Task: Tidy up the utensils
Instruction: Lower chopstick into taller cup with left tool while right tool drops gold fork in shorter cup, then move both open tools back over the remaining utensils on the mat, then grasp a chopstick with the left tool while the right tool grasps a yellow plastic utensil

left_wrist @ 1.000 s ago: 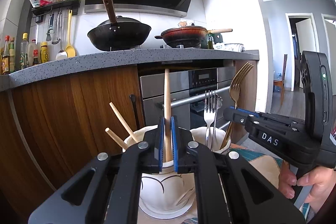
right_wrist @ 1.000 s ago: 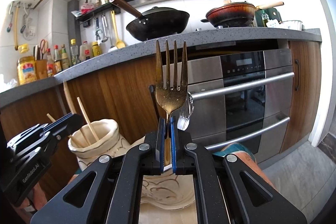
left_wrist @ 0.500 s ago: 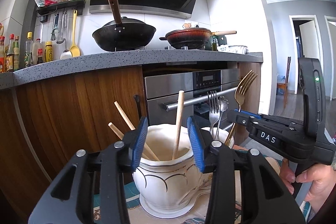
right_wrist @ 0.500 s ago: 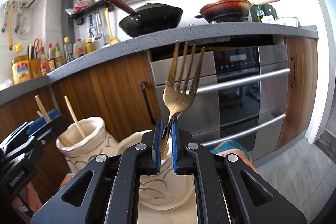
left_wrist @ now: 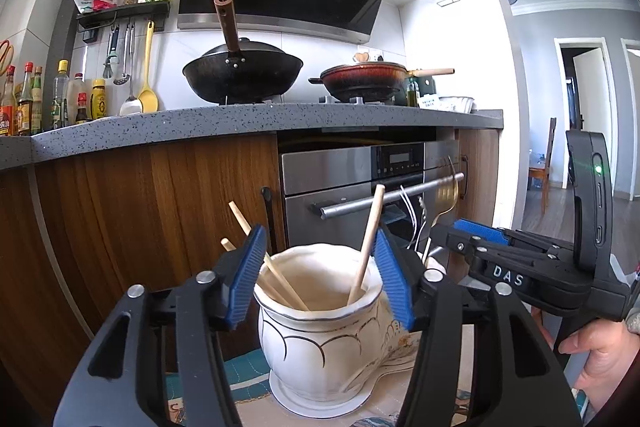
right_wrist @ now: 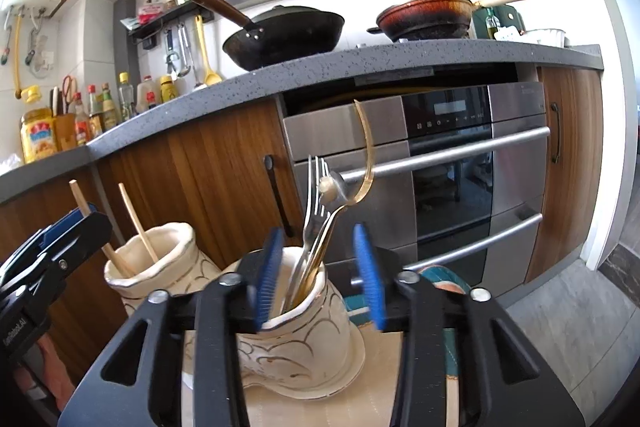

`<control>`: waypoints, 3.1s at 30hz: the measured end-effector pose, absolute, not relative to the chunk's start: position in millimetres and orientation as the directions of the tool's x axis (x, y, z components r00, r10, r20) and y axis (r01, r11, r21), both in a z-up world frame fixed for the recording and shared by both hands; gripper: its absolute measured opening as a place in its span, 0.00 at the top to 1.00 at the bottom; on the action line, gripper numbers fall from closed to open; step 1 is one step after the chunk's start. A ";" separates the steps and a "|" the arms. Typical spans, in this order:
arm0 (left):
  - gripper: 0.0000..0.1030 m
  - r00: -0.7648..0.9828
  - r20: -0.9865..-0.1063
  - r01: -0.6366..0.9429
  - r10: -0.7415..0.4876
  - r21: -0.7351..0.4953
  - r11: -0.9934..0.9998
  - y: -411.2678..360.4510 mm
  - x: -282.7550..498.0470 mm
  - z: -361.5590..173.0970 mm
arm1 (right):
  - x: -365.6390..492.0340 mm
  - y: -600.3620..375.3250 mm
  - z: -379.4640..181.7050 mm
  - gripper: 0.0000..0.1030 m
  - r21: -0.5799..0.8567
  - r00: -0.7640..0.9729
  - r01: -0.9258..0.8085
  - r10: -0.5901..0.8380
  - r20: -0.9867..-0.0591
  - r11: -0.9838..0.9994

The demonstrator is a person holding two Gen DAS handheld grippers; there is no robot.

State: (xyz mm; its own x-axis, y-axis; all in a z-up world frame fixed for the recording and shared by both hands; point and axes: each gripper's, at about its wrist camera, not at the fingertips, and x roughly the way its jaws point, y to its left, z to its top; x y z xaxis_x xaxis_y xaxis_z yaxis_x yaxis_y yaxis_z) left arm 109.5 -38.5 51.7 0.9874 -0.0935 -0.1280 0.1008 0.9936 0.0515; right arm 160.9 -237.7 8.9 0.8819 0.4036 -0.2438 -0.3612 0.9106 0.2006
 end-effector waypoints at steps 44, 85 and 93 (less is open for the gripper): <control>0.43 0.659 -0.750 0.048 -0.054 -0.030 0.998 -7.9 35.4 -57.1 | 67.6 -229.3 -46.4 0.05 0.158 0.725 -0.442 0.456 -0.517 0.883; 0.93 0.591 -0.795 0.253 -0.135 0.023 0.967 -5.0 35.7 -68.5 | 39.9 -170.8 -75.6 0.90 0.005 0.440 -0.622 0.355 -0.824 0.783; 0.86 0.585 -0.803 0.221 -0.112 0.026 0.975 -6.7 44.8 -70.6 | 47.8 -176.2 -82.2 0.80 0.020 0.430 -0.618 0.360 -0.828 0.786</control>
State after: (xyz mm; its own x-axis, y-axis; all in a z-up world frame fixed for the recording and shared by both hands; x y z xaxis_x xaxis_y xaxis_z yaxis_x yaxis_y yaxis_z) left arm 44.8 -6.7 -70.6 0.5849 -0.1116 -0.8034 0.2213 0.9749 0.0257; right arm 47.8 -176.2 -82.2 0.4296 0.3595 -0.8284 -0.6183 0.7857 0.0203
